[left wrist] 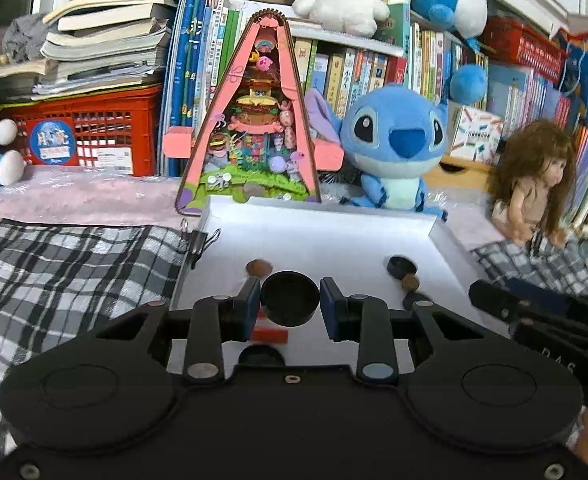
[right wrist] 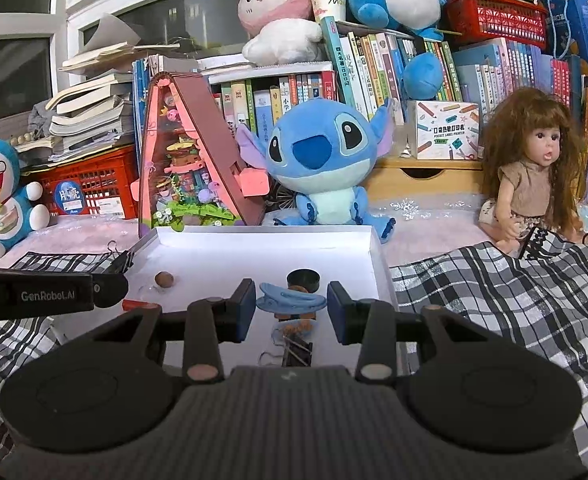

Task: Organize rigid objects
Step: 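Carry the black lid with left tool while right tool carries the blue clip over the tray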

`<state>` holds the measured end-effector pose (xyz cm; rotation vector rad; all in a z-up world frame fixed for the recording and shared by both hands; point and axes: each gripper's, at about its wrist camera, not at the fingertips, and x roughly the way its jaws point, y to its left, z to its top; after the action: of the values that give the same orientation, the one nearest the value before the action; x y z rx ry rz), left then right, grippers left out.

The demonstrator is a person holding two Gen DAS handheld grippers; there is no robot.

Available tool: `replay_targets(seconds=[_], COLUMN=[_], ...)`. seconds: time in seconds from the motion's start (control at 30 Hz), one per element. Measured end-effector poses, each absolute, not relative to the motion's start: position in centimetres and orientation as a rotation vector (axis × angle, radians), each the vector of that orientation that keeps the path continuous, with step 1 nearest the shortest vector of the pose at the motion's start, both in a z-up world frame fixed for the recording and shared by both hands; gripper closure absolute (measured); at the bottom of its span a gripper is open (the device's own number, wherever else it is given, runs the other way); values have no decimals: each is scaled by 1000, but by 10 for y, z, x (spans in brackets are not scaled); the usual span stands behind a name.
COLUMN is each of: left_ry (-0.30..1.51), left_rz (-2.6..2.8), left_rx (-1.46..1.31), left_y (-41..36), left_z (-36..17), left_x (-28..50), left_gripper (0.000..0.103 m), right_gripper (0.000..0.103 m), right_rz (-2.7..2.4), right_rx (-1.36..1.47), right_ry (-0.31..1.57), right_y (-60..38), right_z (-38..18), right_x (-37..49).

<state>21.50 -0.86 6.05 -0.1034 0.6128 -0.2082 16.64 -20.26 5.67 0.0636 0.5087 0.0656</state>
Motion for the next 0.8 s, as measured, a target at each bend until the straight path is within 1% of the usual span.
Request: replay_targets(seconds=[0.4, 0.53, 0.8], left_ry=[675, 682, 722], left_rz=[-174, -166, -142], left_rx=[-155, -132, -136], left_y=[1, -1, -4], left_z=[70, 71, 58], left_x=[271, 288, 313], left_gripper=[73, 73, 73], right_gripper=[58, 58, 58], right_rz=[73, 72, 84], right_rx=[151, 179, 215], right_ry=[559, 592, 653], right_y=[-222, -227, -235], right_z=[72, 75, 69], right_x=[217, 240, 275])
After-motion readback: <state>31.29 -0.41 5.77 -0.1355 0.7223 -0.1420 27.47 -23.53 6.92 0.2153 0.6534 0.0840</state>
